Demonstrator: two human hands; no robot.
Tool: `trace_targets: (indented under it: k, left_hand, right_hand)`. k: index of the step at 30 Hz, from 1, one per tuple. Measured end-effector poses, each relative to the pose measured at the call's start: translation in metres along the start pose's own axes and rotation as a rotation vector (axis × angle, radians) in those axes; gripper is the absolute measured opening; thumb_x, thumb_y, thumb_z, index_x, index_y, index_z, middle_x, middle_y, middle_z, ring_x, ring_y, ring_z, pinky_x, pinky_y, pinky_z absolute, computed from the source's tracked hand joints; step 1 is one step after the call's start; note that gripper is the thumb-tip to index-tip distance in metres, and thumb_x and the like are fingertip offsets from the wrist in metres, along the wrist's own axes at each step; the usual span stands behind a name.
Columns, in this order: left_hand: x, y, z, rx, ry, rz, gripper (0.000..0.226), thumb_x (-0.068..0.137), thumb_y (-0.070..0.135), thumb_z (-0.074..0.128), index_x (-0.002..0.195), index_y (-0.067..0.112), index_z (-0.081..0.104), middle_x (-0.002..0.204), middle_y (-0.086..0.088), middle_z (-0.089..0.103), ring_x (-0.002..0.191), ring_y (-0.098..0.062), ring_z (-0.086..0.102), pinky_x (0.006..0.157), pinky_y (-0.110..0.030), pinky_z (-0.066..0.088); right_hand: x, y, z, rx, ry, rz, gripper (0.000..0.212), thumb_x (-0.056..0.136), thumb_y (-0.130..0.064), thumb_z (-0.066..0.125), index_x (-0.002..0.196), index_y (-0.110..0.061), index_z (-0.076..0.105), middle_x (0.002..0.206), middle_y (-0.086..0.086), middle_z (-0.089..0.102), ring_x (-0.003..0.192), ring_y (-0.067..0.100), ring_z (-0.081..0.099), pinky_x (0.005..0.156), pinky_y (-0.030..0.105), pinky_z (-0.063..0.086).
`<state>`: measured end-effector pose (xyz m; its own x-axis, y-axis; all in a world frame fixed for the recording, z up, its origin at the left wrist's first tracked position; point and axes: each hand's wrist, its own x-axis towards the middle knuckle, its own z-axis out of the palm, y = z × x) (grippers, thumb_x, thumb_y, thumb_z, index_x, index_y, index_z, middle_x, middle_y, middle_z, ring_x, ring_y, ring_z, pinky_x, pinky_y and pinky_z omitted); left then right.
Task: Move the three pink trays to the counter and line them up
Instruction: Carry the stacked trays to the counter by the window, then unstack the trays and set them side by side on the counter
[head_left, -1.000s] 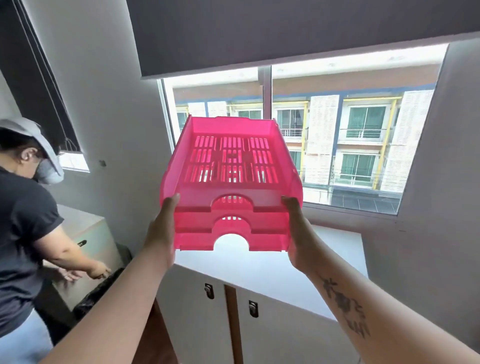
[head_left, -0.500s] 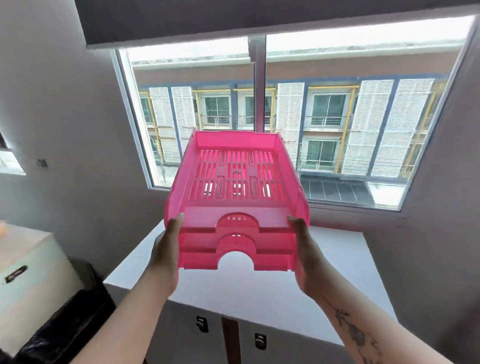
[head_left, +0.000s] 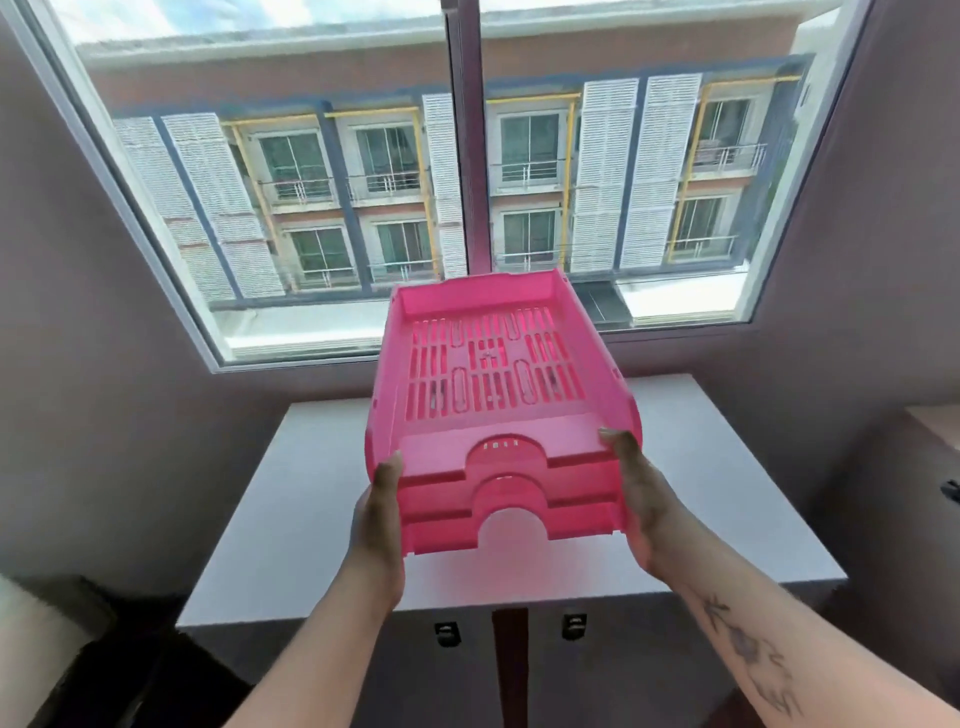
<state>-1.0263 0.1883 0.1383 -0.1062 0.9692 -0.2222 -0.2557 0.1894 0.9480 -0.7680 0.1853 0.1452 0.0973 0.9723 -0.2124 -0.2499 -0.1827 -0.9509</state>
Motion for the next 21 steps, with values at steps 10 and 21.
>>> trace_targets:
  k: [10, 21]
  left_hand:
    - [0.013, -0.031, -0.003, 0.111, 0.03, -0.128, 0.073, 0.073, 0.071, 0.057, 0.127, 0.022, 0.062, 0.113, -0.011, 0.075, 0.109, -0.035, 0.067, 0.097, -0.061, 0.05]
    - [0.032, 0.032, -0.006, 0.386, -0.062, 0.075, 0.065, 0.075, 0.061, 0.061, 0.128, 0.023, 0.059, 0.116, -0.001, 0.073, 0.103, -0.021, 0.071, 0.085, -0.048, 0.059]
  right_hand:
    - [0.007, 0.044, -0.004, -0.081, 0.14, 0.119, 0.078, 0.07, -0.073, 0.056, 0.126, -0.019, 0.061, 0.105, 0.013, 0.076, 0.102, 0.037, 0.069, 0.097, 0.056, 0.05]
    - [0.026, -0.022, -0.007, -0.289, 0.048, -0.082, 0.059, 0.076, -0.061, 0.066, 0.12, -0.023, 0.061, 0.105, 0.004, 0.077, 0.091, 0.022, 0.075, 0.061, 0.025, 0.058]
